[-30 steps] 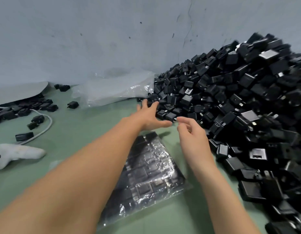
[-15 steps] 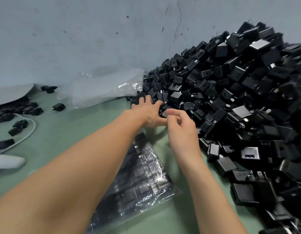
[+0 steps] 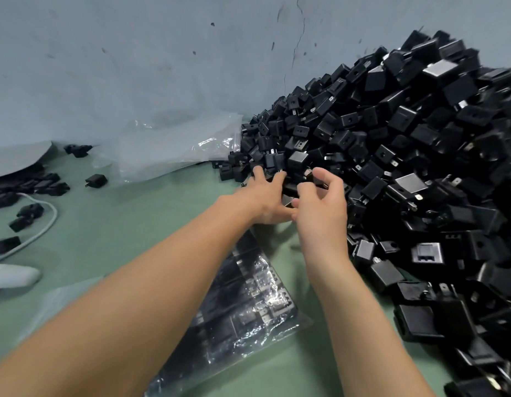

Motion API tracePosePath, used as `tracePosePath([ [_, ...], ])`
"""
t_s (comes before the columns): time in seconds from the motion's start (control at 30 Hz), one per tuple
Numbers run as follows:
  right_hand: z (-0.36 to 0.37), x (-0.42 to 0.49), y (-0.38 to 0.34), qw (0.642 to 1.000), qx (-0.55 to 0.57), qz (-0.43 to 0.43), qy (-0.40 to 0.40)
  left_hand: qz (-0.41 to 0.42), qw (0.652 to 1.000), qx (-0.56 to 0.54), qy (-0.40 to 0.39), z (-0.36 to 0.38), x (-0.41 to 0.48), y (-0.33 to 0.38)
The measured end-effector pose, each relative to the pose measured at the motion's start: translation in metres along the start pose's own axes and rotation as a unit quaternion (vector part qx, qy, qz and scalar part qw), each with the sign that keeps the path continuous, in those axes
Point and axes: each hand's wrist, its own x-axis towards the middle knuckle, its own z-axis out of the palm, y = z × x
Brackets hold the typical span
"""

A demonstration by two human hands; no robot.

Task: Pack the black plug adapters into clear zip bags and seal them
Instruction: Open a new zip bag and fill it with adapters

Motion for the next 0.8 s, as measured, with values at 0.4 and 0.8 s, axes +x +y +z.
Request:
tracePosePath([
  [0.4,-0.010,0.012,-0.004,0.983,0.153,0.062,0.081,0.088,0.979,0.099,0.156,0.026,0.008,-0.002],
  [0.8,-0.012,0.018,-0.003,0.985,0.140,0.069,0.073,0.005,0.987,0.048,0.154,0.021,0.029,-0.003],
])
